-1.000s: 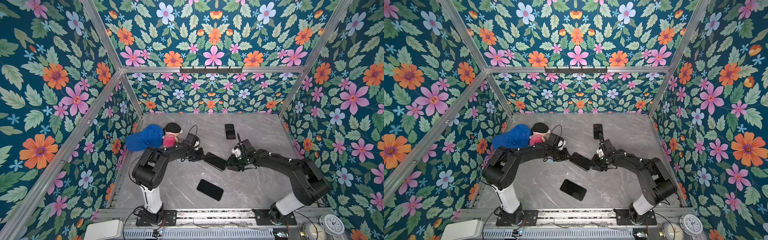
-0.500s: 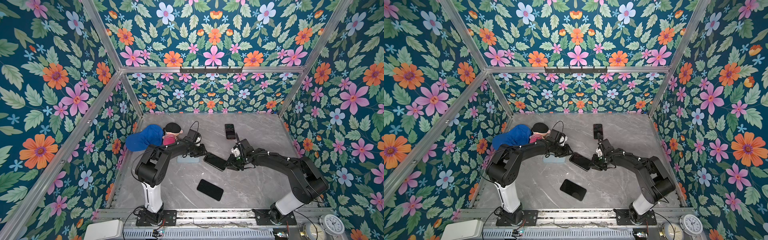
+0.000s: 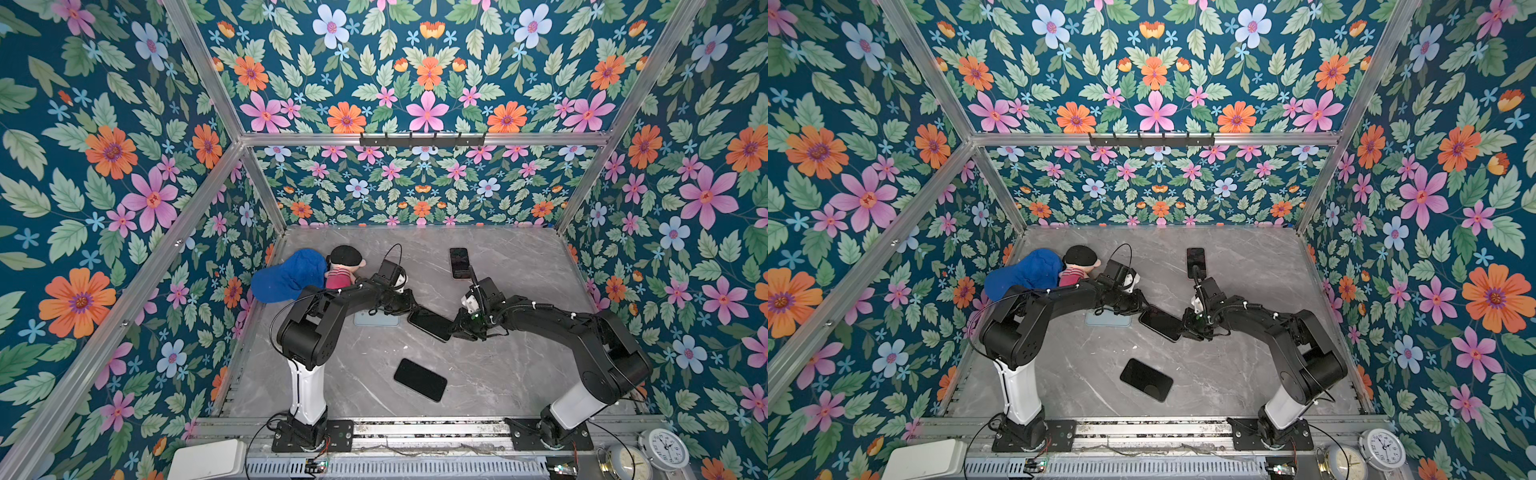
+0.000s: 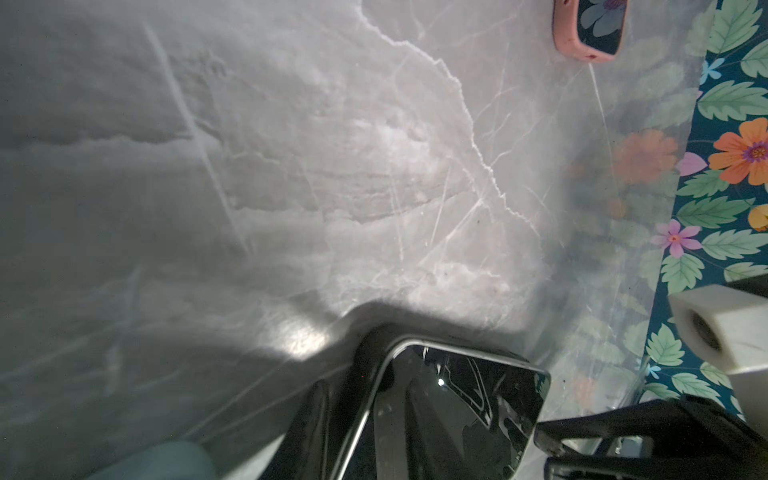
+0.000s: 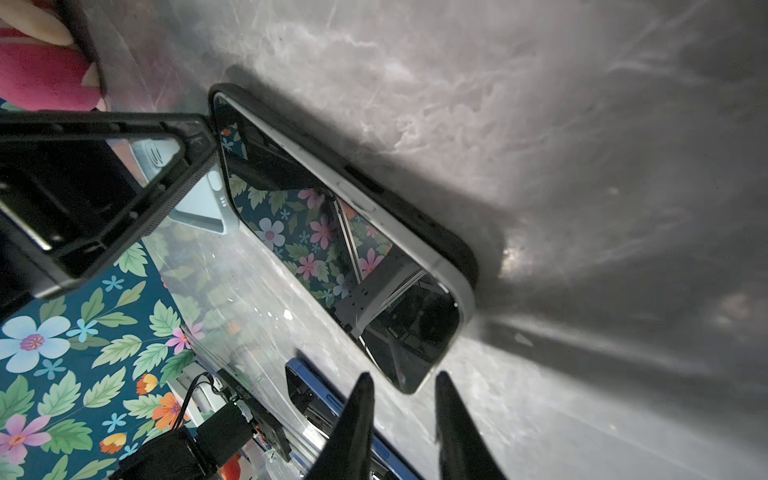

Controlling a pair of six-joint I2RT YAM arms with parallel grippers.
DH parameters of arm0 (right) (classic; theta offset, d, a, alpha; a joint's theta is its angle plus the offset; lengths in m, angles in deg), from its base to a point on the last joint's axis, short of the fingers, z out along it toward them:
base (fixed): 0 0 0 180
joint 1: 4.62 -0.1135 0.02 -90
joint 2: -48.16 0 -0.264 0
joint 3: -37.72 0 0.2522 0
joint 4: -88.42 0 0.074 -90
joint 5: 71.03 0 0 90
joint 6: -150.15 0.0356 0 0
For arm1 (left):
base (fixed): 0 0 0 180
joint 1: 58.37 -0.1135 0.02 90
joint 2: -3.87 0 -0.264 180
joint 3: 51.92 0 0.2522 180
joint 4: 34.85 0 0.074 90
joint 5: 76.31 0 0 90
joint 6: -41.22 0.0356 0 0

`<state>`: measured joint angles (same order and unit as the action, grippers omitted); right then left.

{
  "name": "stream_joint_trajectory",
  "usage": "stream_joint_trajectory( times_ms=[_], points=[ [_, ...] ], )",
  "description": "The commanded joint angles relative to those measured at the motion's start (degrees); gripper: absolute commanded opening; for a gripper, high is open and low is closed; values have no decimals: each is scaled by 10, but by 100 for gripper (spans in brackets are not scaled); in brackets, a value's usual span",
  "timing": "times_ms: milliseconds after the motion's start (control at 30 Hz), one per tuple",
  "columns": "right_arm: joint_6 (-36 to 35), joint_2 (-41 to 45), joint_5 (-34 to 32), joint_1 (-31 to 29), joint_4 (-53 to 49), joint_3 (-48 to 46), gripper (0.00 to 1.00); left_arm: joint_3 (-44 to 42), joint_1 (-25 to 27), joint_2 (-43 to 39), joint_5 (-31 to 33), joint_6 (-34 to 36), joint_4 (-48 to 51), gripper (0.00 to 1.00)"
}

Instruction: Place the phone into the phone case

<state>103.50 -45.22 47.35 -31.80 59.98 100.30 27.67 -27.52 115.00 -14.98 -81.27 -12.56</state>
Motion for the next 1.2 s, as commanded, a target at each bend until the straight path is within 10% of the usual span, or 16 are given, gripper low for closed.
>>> stream_joint_trajectory(
  times_ms=[0, 1167],
  points=[
    [-3, -4, -3, -1, -4, 4, 26, 0, 3, 3, -3, 6, -4, 31],
    [2, -37, -1, -14, 5, 24, 17, -7, 21, 4, -14, -4, -24, 27]
  ],
)
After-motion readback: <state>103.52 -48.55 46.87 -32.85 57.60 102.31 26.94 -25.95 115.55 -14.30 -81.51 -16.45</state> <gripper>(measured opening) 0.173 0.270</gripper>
